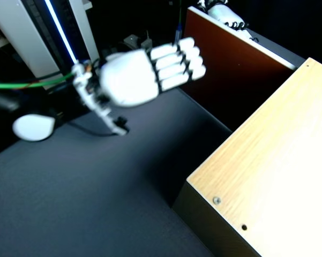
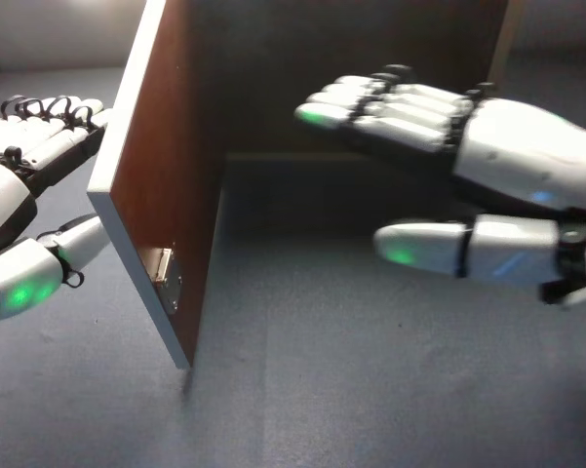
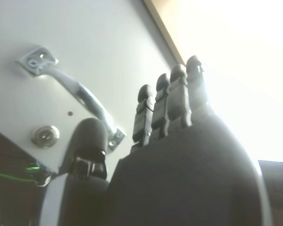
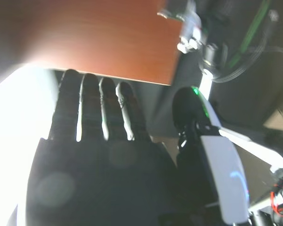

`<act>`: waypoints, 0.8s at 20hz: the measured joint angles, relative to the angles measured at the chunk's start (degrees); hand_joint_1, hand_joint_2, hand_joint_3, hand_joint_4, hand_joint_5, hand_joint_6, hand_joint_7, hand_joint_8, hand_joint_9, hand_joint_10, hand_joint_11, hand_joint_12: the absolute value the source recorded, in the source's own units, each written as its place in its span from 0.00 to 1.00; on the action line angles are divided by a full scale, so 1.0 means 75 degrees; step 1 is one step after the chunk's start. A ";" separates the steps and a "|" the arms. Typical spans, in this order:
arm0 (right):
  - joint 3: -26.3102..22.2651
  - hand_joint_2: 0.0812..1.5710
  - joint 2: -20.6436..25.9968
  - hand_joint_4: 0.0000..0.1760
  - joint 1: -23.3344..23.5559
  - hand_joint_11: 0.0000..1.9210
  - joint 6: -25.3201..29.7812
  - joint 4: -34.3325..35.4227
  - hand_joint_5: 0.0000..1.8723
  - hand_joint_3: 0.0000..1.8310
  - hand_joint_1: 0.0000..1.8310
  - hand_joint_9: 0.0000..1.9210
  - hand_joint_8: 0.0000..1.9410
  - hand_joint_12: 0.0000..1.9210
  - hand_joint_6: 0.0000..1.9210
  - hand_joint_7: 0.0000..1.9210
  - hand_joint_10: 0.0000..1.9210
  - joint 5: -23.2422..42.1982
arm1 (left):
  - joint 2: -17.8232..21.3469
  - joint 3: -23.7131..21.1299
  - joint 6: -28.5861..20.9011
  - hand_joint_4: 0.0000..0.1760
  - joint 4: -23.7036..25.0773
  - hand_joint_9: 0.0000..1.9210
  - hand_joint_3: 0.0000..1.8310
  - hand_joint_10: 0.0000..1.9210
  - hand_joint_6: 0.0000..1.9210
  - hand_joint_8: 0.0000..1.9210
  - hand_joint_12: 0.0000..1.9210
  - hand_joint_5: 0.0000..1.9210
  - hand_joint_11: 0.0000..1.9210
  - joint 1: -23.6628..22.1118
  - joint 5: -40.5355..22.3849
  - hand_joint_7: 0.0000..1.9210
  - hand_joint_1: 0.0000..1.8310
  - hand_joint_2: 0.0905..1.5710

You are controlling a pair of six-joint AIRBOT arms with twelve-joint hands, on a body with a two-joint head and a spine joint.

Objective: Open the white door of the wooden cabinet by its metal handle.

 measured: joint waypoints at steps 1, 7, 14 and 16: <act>-0.0058 0.95 0.0204 0.00 -0.0169 0.00 -0.0119 0.0265 0.03 0.00 0.09 0.00 0.00 0.00 0.00 0.01 0.00 0.0070 | 0.0000 -0.0032 -0.0003 0.00 -0.0020 0.02 0.00 0.00 0.00 0.00 0.09 0.05 0.00 0.0044 -0.0047 0.04 0.19 0.97; -0.0303 0.97 0.1125 0.00 -0.1177 0.00 -0.0347 0.1810 0.05 0.00 0.12 0.00 0.00 0.00 0.00 0.02 0.00 0.1160 | 0.0026 -0.0079 -0.0044 0.00 -0.0131 0.02 0.00 0.00 0.00 0.00 0.04 0.05 0.00 0.0195 -0.0463 0.04 0.15 0.96; -0.0906 0.95 0.1757 0.00 -0.2486 0.00 -0.0469 0.3121 0.06 0.00 0.12 0.01 0.00 0.00 0.00 0.04 0.00 0.2669 | 0.0248 -0.0341 -0.0093 0.00 -0.0012 0.02 0.00 0.00 0.00 0.00 0.03 0.04 0.01 0.0361 -0.1186 0.03 0.08 0.99; -0.1096 0.93 0.1947 0.00 -0.2996 0.01 -0.0606 0.3620 0.07 0.00 0.15 0.02 0.00 0.01 0.00 0.04 0.00 0.3127 | 0.0294 -0.0434 -0.0117 0.00 -0.0047 0.01 0.01 0.00 0.00 0.00 0.01 0.04 0.00 0.0446 -0.1376 0.03 0.12 1.00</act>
